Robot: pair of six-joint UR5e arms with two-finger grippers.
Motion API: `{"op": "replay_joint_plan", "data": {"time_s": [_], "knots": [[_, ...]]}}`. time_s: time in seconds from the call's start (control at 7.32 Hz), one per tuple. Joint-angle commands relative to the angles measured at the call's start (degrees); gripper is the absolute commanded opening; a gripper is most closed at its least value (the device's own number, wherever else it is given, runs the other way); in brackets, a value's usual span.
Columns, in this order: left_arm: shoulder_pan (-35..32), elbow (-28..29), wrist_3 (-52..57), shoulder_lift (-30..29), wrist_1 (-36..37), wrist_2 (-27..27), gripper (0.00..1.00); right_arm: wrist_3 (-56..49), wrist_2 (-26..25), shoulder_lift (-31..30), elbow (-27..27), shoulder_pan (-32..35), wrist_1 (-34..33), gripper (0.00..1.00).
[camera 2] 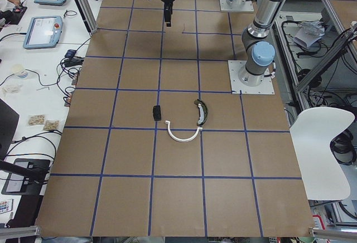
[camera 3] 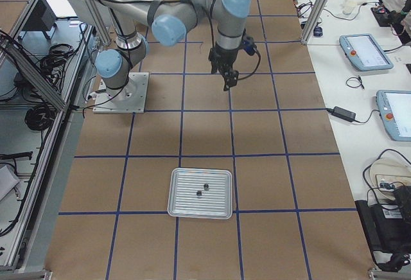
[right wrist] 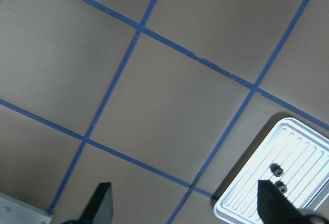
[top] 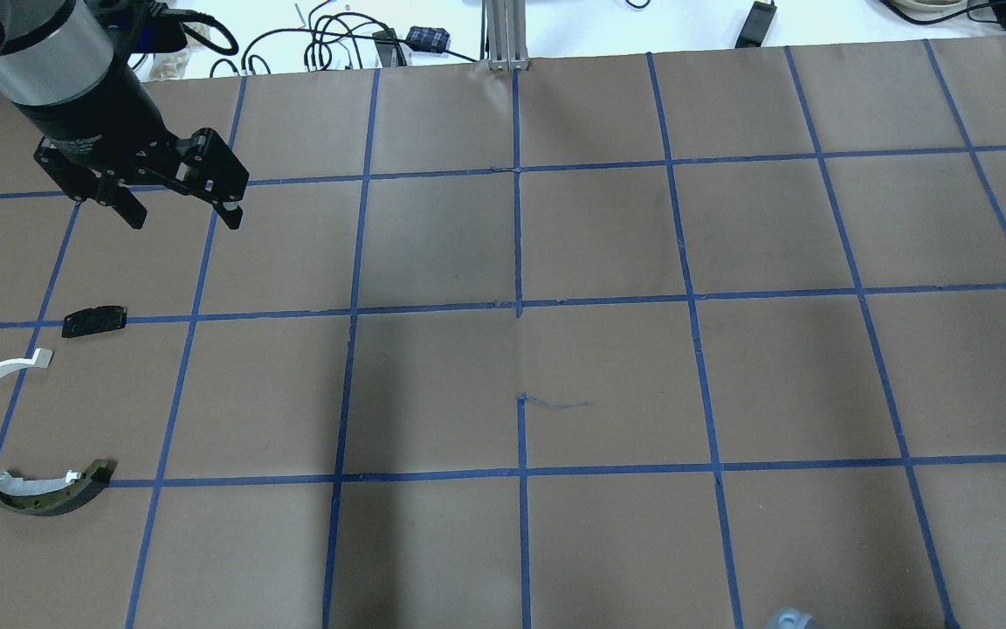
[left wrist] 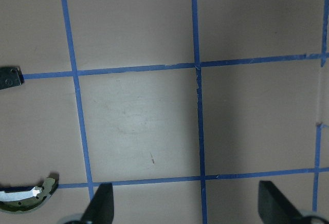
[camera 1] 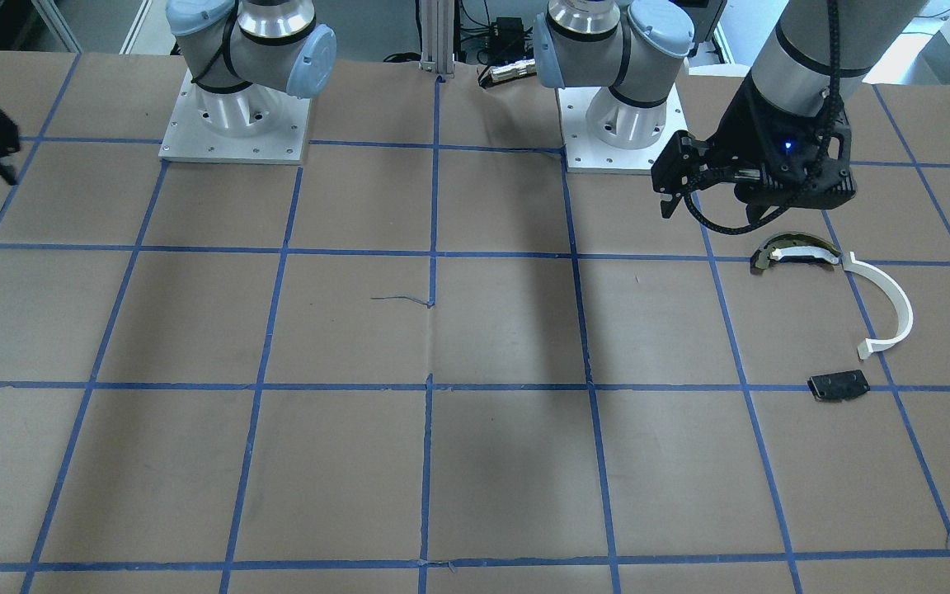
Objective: Place bearing gear from tray to pile
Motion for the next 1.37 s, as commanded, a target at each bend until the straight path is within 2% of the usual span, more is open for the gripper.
{"op": "replay_joint_plan", "data": {"time_s": [0.0, 0.27, 0.41, 0.55, 1.23], "knots": [[-0.07, 0.02, -0.08, 0.13, 0.15, -0.08, 1.0, -24.21, 0.21, 9.92, 0.61, -12.07, -9.49, 1.0], [-0.07, 0.02, 0.0, 0.04, 0.15, 0.0, 1.0, -39.45, 1.44, 21.24, 0.35, -17.2, -25.0, 0.99], [0.02, 0.02, 0.0, 0.13, 0.07, 0.0, 1.0, -42.99, 3.71, 24.43, 0.86, -20.44, -25.85, 0.99], [0.02, -0.07, 0.0, 0.39, -0.02, 0.0, 1.0, -46.68, 3.91, 26.38, 0.96, -21.35, -26.03, 0.99], [-0.07, -0.07, -0.08, 0.56, -0.02, 0.09, 1.0, -51.38, 3.21, 28.95, 1.92, -22.05, -29.02, 0.94]]}}
